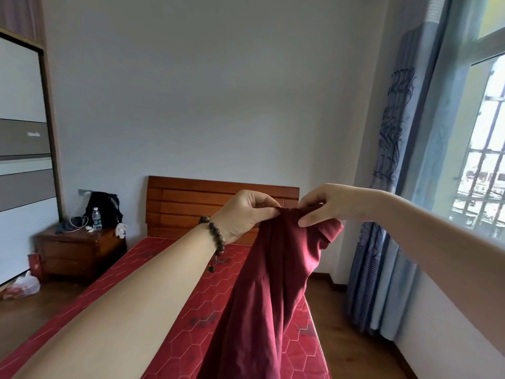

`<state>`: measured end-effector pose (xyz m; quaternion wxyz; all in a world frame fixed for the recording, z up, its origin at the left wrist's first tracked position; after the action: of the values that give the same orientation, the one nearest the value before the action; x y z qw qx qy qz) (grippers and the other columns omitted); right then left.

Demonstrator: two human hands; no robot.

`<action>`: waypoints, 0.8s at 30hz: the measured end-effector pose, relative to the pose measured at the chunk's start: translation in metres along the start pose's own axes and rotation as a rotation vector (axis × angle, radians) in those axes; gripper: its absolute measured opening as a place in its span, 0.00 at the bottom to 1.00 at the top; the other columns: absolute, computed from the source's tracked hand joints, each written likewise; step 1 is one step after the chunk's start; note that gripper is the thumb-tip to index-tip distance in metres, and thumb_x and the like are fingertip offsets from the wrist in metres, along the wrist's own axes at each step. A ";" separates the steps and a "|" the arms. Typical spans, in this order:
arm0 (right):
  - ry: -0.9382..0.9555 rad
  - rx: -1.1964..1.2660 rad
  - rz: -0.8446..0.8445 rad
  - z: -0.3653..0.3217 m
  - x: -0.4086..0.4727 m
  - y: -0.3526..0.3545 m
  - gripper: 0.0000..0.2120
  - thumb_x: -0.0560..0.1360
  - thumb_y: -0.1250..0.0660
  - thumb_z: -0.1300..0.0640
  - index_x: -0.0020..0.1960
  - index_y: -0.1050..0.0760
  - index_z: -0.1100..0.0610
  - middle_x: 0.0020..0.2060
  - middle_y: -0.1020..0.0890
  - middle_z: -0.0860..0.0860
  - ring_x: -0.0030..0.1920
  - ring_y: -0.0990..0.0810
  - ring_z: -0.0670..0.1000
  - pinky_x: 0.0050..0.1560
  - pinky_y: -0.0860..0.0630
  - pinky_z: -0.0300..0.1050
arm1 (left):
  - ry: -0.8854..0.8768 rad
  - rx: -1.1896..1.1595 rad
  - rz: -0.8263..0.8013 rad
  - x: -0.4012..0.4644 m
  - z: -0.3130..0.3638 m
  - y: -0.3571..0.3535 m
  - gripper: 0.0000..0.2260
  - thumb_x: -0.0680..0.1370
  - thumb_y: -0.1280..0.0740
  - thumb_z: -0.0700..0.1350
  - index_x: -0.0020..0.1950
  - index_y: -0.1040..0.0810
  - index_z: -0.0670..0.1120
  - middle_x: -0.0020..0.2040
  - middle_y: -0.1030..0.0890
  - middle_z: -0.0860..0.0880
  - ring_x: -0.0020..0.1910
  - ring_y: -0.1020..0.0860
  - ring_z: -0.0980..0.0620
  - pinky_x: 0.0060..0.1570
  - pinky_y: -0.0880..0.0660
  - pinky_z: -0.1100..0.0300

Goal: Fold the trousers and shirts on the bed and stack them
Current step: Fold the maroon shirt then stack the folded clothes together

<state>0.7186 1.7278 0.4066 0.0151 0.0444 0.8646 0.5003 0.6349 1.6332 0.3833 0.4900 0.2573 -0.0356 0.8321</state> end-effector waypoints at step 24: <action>0.042 -0.327 0.407 -0.029 0.024 0.041 0.10 0.66 0.28 0.65 0.38 0.28 0.54 0.34 0.26 0.47 0.35 0.30 0.48 0.36 0.32 0.42 | 0.160 0.586 -0.023 -0.051 -0.083 0.019 0.08 0.71 0.35 0.41 0.42 0.18 0.53 0.40 0.17 0.60 0.42 0.20 0.64 0.44 0.29 0.69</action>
<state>0.6955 1.7252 0.4576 -0.0970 0.2042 0.7455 0.6270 0.6060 1.6087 0.2916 0.4056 0.3218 0.2478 0.8188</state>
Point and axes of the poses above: each hand's wrist, its own x-axis towards the middle knuckle, its own y-axis out of the back of the hand, z = x × y, the point moved 10 cm from there along x, towards the middle knuckle
